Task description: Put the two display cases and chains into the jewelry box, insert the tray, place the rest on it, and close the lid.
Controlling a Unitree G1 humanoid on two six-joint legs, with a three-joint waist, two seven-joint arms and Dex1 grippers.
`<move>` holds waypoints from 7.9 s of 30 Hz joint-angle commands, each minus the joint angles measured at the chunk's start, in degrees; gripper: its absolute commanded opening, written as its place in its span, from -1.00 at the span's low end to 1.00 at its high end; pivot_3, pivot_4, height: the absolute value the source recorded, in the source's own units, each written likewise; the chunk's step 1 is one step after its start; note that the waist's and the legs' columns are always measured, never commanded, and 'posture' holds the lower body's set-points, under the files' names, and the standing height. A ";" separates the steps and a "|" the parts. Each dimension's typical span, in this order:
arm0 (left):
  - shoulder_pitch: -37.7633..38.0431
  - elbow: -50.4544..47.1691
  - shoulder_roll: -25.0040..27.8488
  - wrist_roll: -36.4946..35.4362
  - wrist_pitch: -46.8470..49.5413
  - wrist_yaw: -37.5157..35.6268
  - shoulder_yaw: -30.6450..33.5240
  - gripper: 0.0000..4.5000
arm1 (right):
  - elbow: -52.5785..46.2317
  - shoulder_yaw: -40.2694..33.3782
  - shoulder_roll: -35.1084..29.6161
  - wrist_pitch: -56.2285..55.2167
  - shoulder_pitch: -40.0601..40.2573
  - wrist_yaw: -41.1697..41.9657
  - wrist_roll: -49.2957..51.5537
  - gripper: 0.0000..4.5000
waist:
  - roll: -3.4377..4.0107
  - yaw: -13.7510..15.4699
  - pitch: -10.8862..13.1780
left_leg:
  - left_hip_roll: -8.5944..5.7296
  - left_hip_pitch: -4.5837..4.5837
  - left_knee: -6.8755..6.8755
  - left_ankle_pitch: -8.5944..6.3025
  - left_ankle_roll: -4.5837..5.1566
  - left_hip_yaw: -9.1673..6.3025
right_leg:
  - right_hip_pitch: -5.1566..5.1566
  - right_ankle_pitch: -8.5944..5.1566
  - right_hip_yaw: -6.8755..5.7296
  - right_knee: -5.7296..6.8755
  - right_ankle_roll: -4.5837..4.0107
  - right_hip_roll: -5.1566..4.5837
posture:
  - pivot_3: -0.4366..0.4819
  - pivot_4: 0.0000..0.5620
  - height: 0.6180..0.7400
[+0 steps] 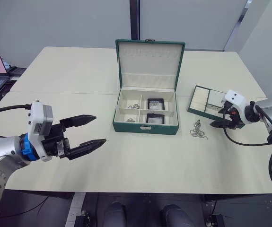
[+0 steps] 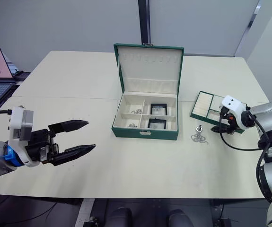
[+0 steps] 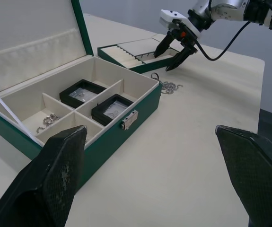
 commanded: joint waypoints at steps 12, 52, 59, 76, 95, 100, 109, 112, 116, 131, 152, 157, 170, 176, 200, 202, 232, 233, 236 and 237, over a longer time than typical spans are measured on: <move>-0.84 -2.27 0.51 -1.63 1.08 1.66 1.51 1.00 | 8.26 -1.65 1.42 -5.13 -4.81 -0.16 -4.00 -0.01 | 0.01 -0.68 0.01 | 0.00 0.03 0.00 0.01 -0.01 -0.01 | 0.05 0.00 -0.01 0.01 0.00 0.00 | -0.05 -0.47 1.00; 1.63 7.72 1.17 2.06 -2.88 -6.86 5.22 1.00 | -60.19 -5.50 -13.95 35.52 6.08 14.95 8.20 -1.00 | 0.60 -0.43 0.32 | 0.00 0.01 -0.04 -0.02 0.04 -0.08 | 0.01 0.00 -0.09 0.07 0.01 0.01 | -0.05 -0.47 1.00; 1.05 6.75 1.10 1.93 -2.01 -6.01 5.36 1.00 | -65.76 0.67 -9.62 42.83 -1.42 13.66 12.00 -1.00 | 0.58 -0.48 0.33 | 0.00 0.02 -0.04 -0.08 0.14 -0.06 | -0.08 0.00 -0.06 0.06 0.01 0.00 | -0.05 -0.47 1.00; 6.52 4.74 0.55 2.08 -1.27 -3.90 12.65 1.00 | -53.39 16.41 8.91 35.14 -13.69 8.53 7.29 -1.00 | 0.56 -0.77 0.33 | 0.03 -0.01 -0.04 -0.10 0.18 -0.11 | -0.20 0.00 -0.11 0.10 0.01 0.00 | -0.05 -0.47 1.00; 4.67 -0.35 2.33 -2.54 4.69 3.40 14.46 1.00 | -43.09 20.07 17.96 30.93 -16.94 7.42 2.87 -1.00 | 0.48 -0.68 0.31 | 0.03 -0.01 -0.03 -0.10 0.18 -0.24 | -0.20 0.00 -0.24 0.10 0.01 0.00 | -0.05 -0.47 1.00; 3.37 -1.40 2.72 -3.77 6.21 5.47 13.94 1.00 | -41.40 20.22 19.03 30.22 -16.60 7.01 1.77 -1.00 | 0.48 -0.69 0.31 | 0.03 -0.02 -0.03 -0.10 0.18 -0.23 | -0.18 0.00 -0.24 0.11 0.01 0.00 | -0.05 -0.47 1.00; 2.97 -2.40 2.75 -4.68 7.32 6.83 13.87 1.00 | -40.45 20.43 19.91 30.69 -16.24 7.25 1.02 -1.00 | 0.47 -0.69 0.31 | 0.03 -0.02 -0.05 -0.05 0.09 -0.23 | -0.17 0.00 -0.24 0.10 0.01 0.00 | -0.05 -0.47 1.00; 3.01 -2.55 2.63 -4.74 7.50 6.88 13.95 1.00 | -40.75 20.35 20.06 31.17 -16.19 7.37 0.99 -1.00 | 0.47 -0.69 0.31 | 0.03 -0.02 -0.05 -0.05 0.08 -0.22 | -0.18 0.00 -0.23 0.10 0.01 0.00 | -0.05 -0.47 1.00; 2.89 -2.45 2.50 -4.63 7.37 6.82 13.64 1.00 | -41.42 20.26 20.21 32.00 -16.23 7.42 1.13 -1.00 | 0.47 -0.69 0.31 | 0.03 -0.02 -0.05 -0.05 0.09 -0.22 | -0.18 0.00 -0.23 0.10 0.01 0.00 | -0.05 -0.47 1.00; 5.03 -0.38 3.11 -2.75 6.18 2.63 15.41 1.00 | -39.78 19.74 20.66 31.29 -15.11 5.89 1.08 -1.00 | 0.47 -0.69 0.31 | 0.02 -0.02 -0.06 -0.05 0.09 -0.22 | -0.21 0.00 -0.23 0.09 0.01 0.01 | -0.05 -0.47 1.00; 9.28 4.15 1.16 1.18 -1.28 -4.59 16.02 1.00 | -37.69 12.97 20.97 29.84 -17.78 3.40 3.25 0.27 | 0.46 -0.72 0.31 | 0.02 -0.03 -0.09 -0.11 0.19 -0.21 | -0.37 0.00 -0.22 0.08 0.01 0.00 | -0.05 -0.47 1.00; 8.21 4.43 1.62 -0.52 -0.73 -4.08 16.71 1.00 | -34.37 1.30 22.07 23.34 -13.22 -3.43 7.76 -0.13 | 0.36 -0.67 0.27 | 0.02 -0.03 -0.12 -0.11 0.19 -0.22 | -0.32 0.00 -0.25 0.05 0.01 -0.01 | -0.05 -0.47 1.00; 4.47 6.12 2.97 0.15 -0.30 -3.94 15.01 1.00 | -21.16 -5.97 30.35 7.74 -4.30 -15.28 9.59 -0.99 | 0.29 -1.21 0.26 | 0.04 -0.05 -0.16 -0.01 0.03 -0.11 | -0.16 0.00 -0.15 0.08 0.01 0.01 | -0.05 -0.47 1.00; 3.34 6.03 3.50 -0.08 0.76 -3.58 14.62 1.00 | -16.06 -5.31 31.68 4.50 -4.21 -17.43 8.06 -0.99 | 0.29 -1.49 0.26 | 0.04 -0.05 -0.16 -0.01 0.01 -0.13 | -0.13 0.00 -0.17 0.08 0.01 0.02 | -0.05 -0.47 1.00; -0.07 2.23 3.99 -2.63 6.05 0.68 13.38 1.00 | -19.06 -4.73 30.31 7.41 -4.00 -14.92 6.93 -0.99 | 0.25 -1.63 0.23 | 0.04 -0.03 -0.14 0.01 -0.02 -0.16 | -0.07 0.00 -0.19 0.09 0.01 0.01 | -0.05 -0.47 1.00; 0.53 2.23 4.28 -2.25 6.61 0.83 13.85 1.00 | -28.53 -5.41 26.33 12.33 -2.33 -12.04 8.61 -0.99 | 0.25 -1.42 0.26 | 0.03 -0.08 -0.15 0.01 -0.02 -0.17 | -0.10 0.00 -0.20 0.08 0.01 0.01 | -0.05 -0.47 1.00; 10.72 -0.14 3.31 0.71 4.20 -3.44 13.42 1.00 | -100.59 -42.57 -3.83 43.45 67.03 -9.32 45.25 0.99 | -0.40 0.77 0.01 | -0.04 -0.01 -0.19 -0.13 0.18 -0.30 | -0.16 -0.01 -0.22 -0.08 0.02 0.01 | -0.05 -0.47 1.00; 9.41 -0.80 3.79 -0.25 4.95 -2.82 12.56 1.00 | -99.97 -42.44 -4.06 43.42 67.07 -9.93 45.26 0.99 | -0.40 0.78 0.00 | -0.06 -0.02 -0.19 -0.14 0.18 -0.29 | -0.15 -0.01 -0.21 -0.09 0.02 0.00 | -0.05 -0.47 1.00; 1.24 -3.92 4.79 -6.68 8.31 1.10 7.02 1.00 | -97.70 -41.39 -3.72 42.02 66.50 -13.50 43.45 0.99 | -0.43 0.92 0.01 | -0.08 -0.02 -0.17 -0.14 0.18 -0.29 | -0.11 -0.01 -0.21 -0.10 0.02 -0.01 | -0.05 -0.47 1.00; -1.02 -4.38 5.12 -8.05 9.22 1.79 5.48 1.00 | -96.98 -40.79 -3.26 41.61 66.08 -15.21 42.66 0.99 | -0.44 0.92 0.00 | -0.08 -0.04 -0.15 -0.13 0.18 -0.33 | -0.11 -0.01 -0.24 -0.09 0.02 -0.01 | -0.05 -0.47 1.00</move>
